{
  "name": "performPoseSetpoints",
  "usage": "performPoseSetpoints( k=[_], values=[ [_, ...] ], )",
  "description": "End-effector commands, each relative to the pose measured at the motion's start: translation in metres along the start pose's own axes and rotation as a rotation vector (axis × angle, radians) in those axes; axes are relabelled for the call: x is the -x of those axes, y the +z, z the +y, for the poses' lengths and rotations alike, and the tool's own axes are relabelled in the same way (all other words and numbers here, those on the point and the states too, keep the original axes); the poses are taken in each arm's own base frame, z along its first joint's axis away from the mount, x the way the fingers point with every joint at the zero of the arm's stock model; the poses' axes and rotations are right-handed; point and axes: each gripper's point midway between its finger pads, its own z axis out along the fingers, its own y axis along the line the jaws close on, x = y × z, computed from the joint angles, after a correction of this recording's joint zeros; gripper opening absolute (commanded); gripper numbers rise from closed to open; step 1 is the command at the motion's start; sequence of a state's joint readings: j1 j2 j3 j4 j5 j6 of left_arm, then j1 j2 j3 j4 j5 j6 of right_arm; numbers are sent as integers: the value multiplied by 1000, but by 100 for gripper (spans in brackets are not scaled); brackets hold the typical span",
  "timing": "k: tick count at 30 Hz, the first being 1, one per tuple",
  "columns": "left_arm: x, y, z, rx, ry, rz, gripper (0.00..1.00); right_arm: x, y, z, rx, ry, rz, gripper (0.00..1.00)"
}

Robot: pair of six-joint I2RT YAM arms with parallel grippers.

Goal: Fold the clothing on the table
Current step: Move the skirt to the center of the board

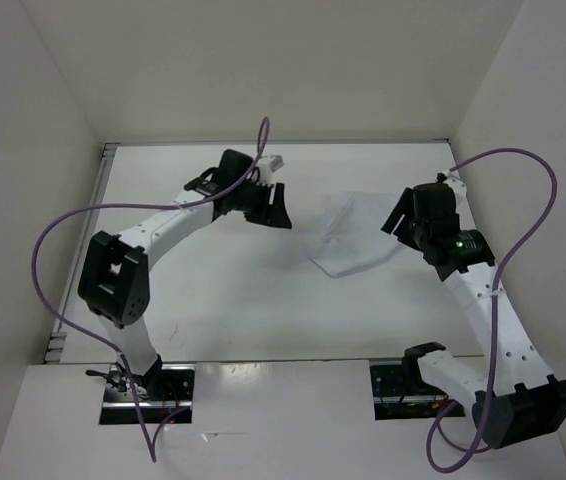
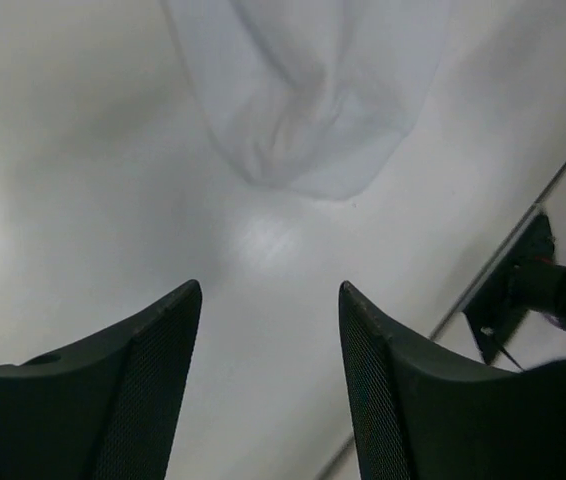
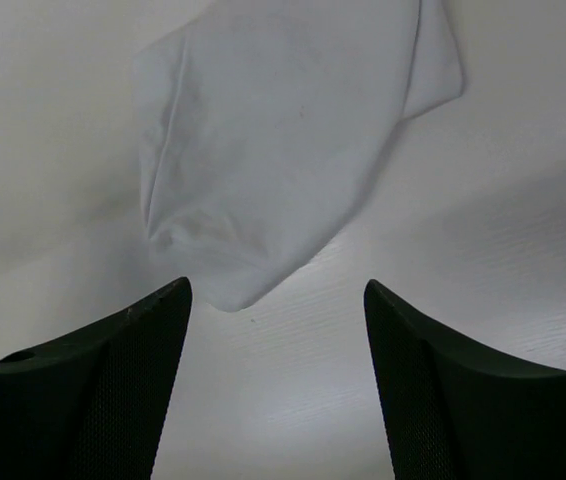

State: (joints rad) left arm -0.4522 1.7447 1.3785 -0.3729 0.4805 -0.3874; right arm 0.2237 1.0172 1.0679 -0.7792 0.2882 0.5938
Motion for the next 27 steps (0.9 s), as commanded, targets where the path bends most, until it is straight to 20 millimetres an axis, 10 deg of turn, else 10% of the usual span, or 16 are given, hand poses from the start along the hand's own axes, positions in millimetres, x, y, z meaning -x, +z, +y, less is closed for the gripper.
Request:
performPoseSetpoints(
  k=[1,11,21,27],
  values=[
    [28,41,-26,-21,353,-31,65,24,-18,-2,42,20,-73,75],
    [15,115,-42,-21,549,16,65,37,-41,-24,8,-1,-99,75],
    [3,146,-36,-25,527,30,64,36,-46,-32,-19,-42,-69,75],
    [-1,163,-43,-74,525,36,26,35,-47,-25,22,-49,-68,73]
  ],
)
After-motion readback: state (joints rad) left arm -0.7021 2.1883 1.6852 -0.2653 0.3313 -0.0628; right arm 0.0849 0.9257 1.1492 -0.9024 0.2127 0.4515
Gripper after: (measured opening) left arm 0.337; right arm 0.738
